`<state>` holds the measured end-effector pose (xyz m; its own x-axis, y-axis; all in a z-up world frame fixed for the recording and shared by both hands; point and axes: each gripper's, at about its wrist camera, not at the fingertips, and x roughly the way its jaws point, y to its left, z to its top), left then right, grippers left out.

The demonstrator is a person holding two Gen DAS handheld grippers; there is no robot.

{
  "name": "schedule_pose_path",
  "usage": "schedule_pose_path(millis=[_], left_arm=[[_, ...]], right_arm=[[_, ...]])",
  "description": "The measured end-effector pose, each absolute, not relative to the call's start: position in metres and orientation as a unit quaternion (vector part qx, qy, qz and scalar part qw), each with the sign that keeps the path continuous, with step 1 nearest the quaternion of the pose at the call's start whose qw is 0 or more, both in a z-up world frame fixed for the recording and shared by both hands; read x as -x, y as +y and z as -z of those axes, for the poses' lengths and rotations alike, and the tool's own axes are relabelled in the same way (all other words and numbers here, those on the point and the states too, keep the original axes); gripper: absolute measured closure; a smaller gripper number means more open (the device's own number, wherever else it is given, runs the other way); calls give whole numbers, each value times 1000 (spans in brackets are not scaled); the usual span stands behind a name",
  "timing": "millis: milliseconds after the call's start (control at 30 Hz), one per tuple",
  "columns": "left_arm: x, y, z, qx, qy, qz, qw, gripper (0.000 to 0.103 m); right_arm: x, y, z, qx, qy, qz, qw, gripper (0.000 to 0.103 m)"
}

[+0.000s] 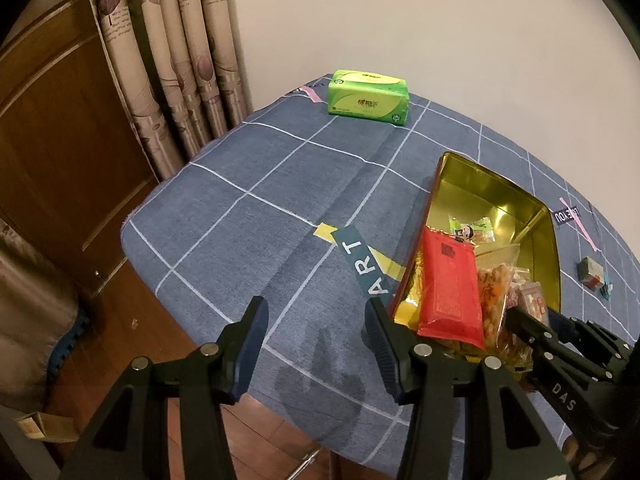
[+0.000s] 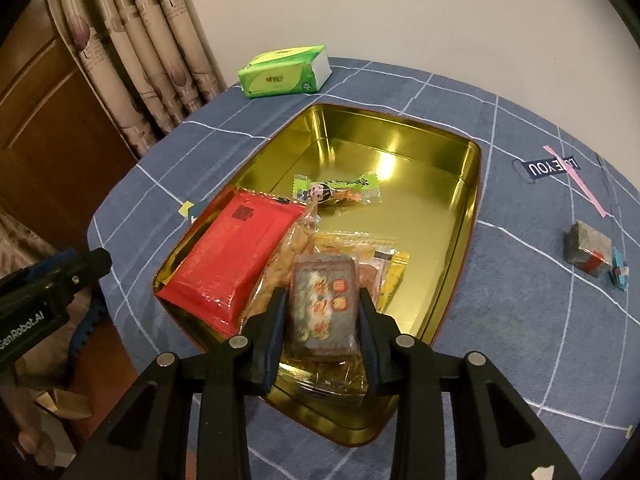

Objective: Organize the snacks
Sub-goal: 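Carry the brown cake box with the right tool into the gold tin and release, then grasp the blue-wrapped candy with the right tool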

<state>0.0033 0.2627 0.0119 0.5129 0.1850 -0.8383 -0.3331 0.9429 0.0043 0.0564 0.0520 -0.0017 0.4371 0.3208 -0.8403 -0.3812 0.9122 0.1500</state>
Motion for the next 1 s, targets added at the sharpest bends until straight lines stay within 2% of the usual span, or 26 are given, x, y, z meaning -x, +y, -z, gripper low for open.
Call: schedule_pose_path(millis=[67, 300, 600, 1000], left_arm=[[-3, 263, -12, 79, 471, -149, 866, 52], [-3, 260, -11, 72, 472, -146, 866, 52], [-4, 257, -12, 63, 472, -145, 867, 52], [-4, 253, -12, 51, 470, -147, 869, 52]], right_arm=[[-55, 52, 1, 30, 488, -210, 847, 69], [-50, 50, -4, 21, 480, -220, 849, 53], [-48, 43, -16, 20, 465, -217, 858, 44], [-46, 10, -31, 2, 445, -199, 873, 43]])
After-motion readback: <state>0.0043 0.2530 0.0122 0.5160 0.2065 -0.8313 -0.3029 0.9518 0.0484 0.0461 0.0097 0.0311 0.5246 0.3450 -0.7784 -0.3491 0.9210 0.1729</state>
